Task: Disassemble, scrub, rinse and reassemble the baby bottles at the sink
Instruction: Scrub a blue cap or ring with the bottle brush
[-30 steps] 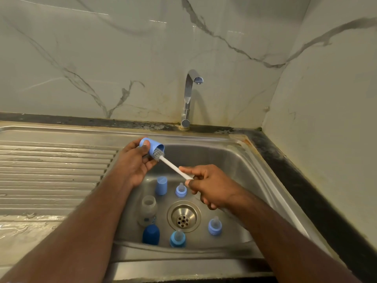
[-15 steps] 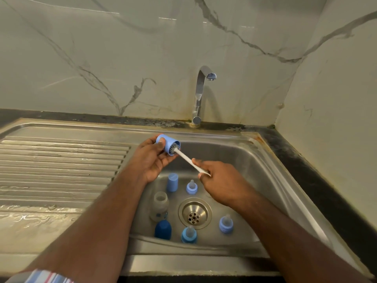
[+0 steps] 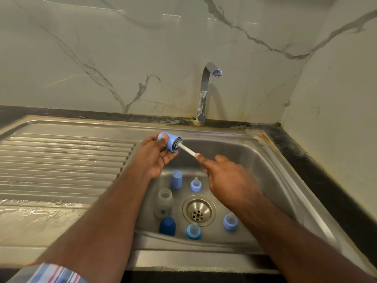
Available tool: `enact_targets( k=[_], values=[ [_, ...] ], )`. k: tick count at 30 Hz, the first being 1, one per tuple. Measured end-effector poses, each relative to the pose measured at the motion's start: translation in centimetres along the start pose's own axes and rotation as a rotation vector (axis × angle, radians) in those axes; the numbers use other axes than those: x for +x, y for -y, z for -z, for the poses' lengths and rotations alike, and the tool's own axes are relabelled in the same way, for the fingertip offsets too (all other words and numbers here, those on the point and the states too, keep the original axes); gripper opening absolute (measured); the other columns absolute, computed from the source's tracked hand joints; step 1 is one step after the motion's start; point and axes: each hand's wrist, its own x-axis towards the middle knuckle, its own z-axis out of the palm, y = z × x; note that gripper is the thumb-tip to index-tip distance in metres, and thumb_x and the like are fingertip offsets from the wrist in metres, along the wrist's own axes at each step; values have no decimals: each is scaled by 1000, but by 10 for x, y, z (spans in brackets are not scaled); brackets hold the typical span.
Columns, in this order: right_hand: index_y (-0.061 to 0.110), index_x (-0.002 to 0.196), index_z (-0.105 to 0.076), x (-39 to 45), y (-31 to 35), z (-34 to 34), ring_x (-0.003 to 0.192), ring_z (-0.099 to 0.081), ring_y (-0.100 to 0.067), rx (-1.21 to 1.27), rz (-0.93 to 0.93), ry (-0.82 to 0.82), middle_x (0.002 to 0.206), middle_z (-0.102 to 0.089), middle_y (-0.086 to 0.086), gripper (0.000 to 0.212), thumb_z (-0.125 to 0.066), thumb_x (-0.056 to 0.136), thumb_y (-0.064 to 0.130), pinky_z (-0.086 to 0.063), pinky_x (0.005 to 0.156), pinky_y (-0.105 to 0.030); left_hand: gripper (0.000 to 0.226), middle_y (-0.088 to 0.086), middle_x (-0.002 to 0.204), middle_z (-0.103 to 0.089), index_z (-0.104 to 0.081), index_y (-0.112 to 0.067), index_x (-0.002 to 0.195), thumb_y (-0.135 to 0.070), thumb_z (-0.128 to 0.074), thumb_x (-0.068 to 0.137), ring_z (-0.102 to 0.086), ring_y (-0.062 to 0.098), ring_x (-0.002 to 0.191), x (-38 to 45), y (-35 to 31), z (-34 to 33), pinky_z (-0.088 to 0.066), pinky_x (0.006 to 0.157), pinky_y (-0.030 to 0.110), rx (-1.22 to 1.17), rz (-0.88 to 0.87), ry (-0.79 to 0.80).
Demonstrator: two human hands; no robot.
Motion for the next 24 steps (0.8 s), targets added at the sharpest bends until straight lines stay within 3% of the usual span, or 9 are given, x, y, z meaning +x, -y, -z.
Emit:
enact_targets(
  k=[3,6,8,10,12,14,17,21,24],
  values=[
    [42,156,-14,2,4,-3,69,-49,-19,-35,-8,29,100,-39,1,63,-41,103,21,-36,58,-30,25,25,114,-70,-56,0,125,-14,-56,104,-76,28,85,0,0,0,-63,69,36,29,-9,20],
    [44,150,-37,11,4,-3,73,-56,-15,318,-42,127,100,-64,2,54,-47,101,24,-41,61,-23,12,20,101,-72,-59,-4,112,-12,-56,103,-76,25,78,0,0,2,-62,64,35,52,-22,21],
    [46,140,-51,10,-2,1,55,-53,-10,673,-106,191,78,-67,9,48,-53,99,22,-41,47,-20,12,17,97,-73,-59,-5,112,-12,-56,104,-76,23,76,0,-2,2,-62,62,34,24,-27,15],
    [46,137,-55,5,-6,4,46,-50,-5,789,-134,181,62,-60,16,46,-55,99,21,-40,44,-19,13,16,97,-73,-60,-5,113,-12,-56,103,-76,23,78,0,-3,2,-62,63,34,-5,-32,0],
    [46,143,-48,4,-7,3,62,-58,-1,543,-69,82,77,-64,17,46,-51,102,24,-43,56,-16,17,20,105,-73,-59,-4,118,-12,-56,103,-76,27,85,0,-2,3,-63,69,37,1,-32,8],
    [45,151,-35,6,-6,-3,84,-58,-12,229,-12,6,98,-58,7,51,-45,104,28,-44,70,-27,20,22,110,-72,-58,-4,122,-12,-56,103,-76,29,90,0,-1,1,-64,73,39,17,-25,21],
    [45,154,-25,9,4,-8,80,-52,-17,105,-22,51,95,-47,4,57,-44,103,28,-38,67,-29,17,21,107,-72,-58,-5,120,-11,-55,104,-76,27,85,-2,-1,0,-64,70,38,40,-22,25],
    [44,142,-49,10,-3,0,45,-46,-8,812,-152,274,69,-56,7,48,-51,101,20,-38,42,-23,12,18,103,-72,-60,-7,114,-11,-53,105,-76,24,79,-2,-2,2,-62,64,35,35,-21,13],
    [40,138,-56,2,-7,5,43,-41,-10,1210,-256,348,66,-56,0,44,-54,101,16,-33,37,-22,13,22,109,-70,-59,-6,114,-11,-50,106,-76,28,83,-2,-6,2,-63,67,37,-62,-9,27]
  ],
)
